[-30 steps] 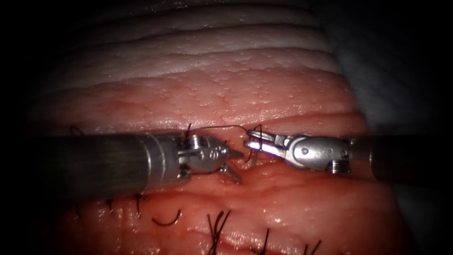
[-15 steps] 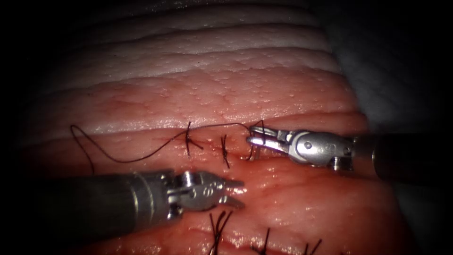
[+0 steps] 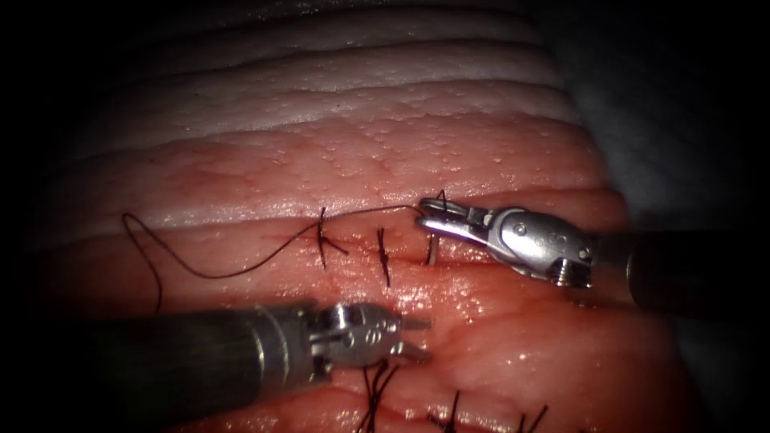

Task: Wound Closure
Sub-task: Throw needle through skin below wound

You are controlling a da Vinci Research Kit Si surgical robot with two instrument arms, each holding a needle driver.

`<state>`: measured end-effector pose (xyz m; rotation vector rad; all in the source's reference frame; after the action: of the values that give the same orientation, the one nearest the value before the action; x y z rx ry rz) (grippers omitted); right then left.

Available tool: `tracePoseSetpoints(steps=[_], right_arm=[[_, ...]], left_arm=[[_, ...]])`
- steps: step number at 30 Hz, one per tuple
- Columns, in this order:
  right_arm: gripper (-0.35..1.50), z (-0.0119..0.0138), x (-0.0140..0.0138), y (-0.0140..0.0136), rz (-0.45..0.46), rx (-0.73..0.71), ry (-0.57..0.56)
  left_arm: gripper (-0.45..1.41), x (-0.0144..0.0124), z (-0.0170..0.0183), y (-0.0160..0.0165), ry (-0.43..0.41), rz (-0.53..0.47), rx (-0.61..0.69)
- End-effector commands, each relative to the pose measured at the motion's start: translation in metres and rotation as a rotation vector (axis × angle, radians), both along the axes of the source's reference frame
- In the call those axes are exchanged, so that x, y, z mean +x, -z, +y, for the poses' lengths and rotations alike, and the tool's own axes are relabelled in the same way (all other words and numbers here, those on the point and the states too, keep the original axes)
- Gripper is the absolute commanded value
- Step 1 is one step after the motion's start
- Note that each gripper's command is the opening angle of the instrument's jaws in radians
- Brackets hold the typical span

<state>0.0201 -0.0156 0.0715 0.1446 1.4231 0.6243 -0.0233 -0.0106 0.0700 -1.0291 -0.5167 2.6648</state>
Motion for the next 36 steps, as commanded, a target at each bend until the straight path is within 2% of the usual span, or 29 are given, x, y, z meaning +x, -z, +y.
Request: tracePoseSetpoints(steps=[1, 10, 22, 26, 36], right_arm=[[-0.35, 0.0000, 0.0009, -0.0005, 0.005, 0.032, 0.005], [-0.35, 0.0002, 0.0009, -0.0007, 0.009, 0.145, 0.023], [-0.35, 0.0002, 0.0011, -0.0008, 0.033, 0.237, 0.019], [-0.35, -0.0002, 0.0011, -0.0007, 0.039, 0.310, 0.029], [-0.35, -0.0009, 0.0013, -0.0004, 0.129, 0.527, 0.030]], left_arm=[[0.00, -0.0004, -0.0001, -0.0004, -0.002, -0.001, -0.002], [-0.03, 0.0007, -0.0012, -0.0004, -0.004, -0.001, -0.001], [-0.06, 0.0005, -0.0017, -0.0001, -0.003, -0.001, 0.001], [-0.08, 0.0005, -0.0017, -0.0001, -0.004, -0.001, 0.001], [-0.08, 0.0006, -0.0019, -0.0005, -0.001, 0.001, 0.001]])
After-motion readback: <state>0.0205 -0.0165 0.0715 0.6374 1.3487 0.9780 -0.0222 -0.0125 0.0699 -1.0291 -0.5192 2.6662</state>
